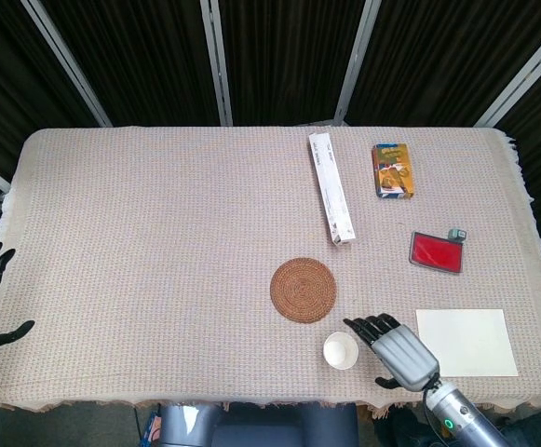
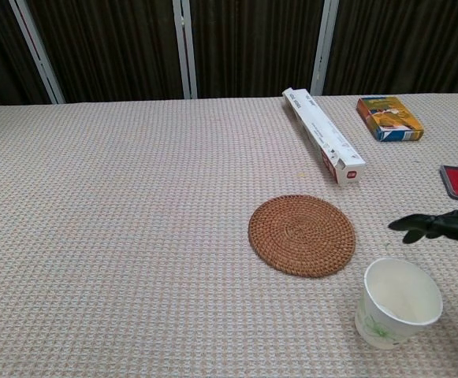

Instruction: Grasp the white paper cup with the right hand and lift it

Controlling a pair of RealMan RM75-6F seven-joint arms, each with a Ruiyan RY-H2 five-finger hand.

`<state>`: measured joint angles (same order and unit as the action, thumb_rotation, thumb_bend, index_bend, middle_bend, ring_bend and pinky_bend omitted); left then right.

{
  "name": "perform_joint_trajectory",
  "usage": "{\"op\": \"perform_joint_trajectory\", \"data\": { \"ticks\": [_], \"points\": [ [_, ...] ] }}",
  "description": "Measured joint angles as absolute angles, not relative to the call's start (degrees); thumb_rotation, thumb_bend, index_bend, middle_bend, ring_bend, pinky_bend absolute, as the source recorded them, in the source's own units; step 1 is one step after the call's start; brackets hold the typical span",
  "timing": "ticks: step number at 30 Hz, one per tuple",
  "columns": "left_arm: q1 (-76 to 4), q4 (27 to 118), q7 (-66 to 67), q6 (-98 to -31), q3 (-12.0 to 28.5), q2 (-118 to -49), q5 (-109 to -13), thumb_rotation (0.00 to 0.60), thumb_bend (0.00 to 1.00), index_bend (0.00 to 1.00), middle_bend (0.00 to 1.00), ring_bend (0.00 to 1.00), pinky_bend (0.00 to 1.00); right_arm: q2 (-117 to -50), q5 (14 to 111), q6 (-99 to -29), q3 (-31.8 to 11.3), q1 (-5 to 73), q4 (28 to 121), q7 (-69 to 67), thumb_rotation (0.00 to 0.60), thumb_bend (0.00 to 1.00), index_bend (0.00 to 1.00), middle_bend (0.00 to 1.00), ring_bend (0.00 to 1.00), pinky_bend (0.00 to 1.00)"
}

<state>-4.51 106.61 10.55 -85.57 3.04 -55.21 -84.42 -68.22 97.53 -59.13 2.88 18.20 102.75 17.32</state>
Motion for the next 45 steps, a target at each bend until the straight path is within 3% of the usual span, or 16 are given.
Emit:
{"op": "perform_joint_trajectory", "data": {
  "ticks": [3, 6, 10, 12, 23, 32, 45],
  "points": [
    [-4.6, 106.5, 10.8, -85.4, 3.1, -55.4, -83.8, 0.6, 0.0, 0.0, 0.0, 0.0, 0.0, -70.2, 95.6, -57.2, 2.0, 19.5, 102.3, 20.5, 0.6, 0.03, 0.04, 0.18, 0.25, 0.29],
    [-4.7, 106.4, 10.9, -85.1, 3.3, -55.5, -83.2, 0.6, 0.0, 0.0, 0.0, 0.0, 0.0, -72.1, 93.0, -55.5, 1.3, 20.4, 102.0, 22.6, 0.6, 0.13, 0.06, 0.22, 0.31, 0.32],
    [-4.6, 106.5, 11.0, -85.2, 3.3, -55.5, -83.2, 0.6, 0.0, 0.0, 0.0, 0.0, 0.0, -74.6, 91.2, -54.8, 0.6, 20.9, 101.0, 24.6, 0.6, 0.24, 0.17, 0.36, 0.43, 0.32],
    [-4.6, 106.5, 11.0, -85.3, 3.2, -55.5, -83.2, 0.6, 0.0, 0.0, 0.0, 0.0, 0.0, -75.8, 90.9, -55.0, 0.5, 21.0, 100.1, 25.4, 0.6, 0.26, 0.22, 0.4, 0.44, 0.32],
    [-4.5, 106.7, 10.4, -85.5, 3.3, -55.2, -83.2, 0.6, 0.0, 0.0, 0.0, 0.0, 0.0, -77.3, 89.6, -56.4, -0.2, 21.4, 100.5, 21.4, 0.6, 0.3, 0.29, 0.44, 0.44, 0.32],
    [-4.8, 106.7, 9.4, -84.9, 3.4, -54.7, -82.9, 0.6, 0.0, 0.0, 0.0, 0.0, 0.0, -76.6, 87.5, -58.0, -4.9, 23.7, 103.9, 18.5, 0.6, 0.3, 0.29, 0.44, 0.43, 0.32],
    [-5.4, 106.6, 8.4, -83.4, 3.9, -54.2, -81.0, 0.6, 0.0, 0.0, 0.0, 0.0, 0.0, -84.4, 69.1, -54.0, -13.1, 31.6, 97.5, 30.3, 0.6, 0.3, 0.29, 0.44, 0.42, 0.32]
  ]
}}
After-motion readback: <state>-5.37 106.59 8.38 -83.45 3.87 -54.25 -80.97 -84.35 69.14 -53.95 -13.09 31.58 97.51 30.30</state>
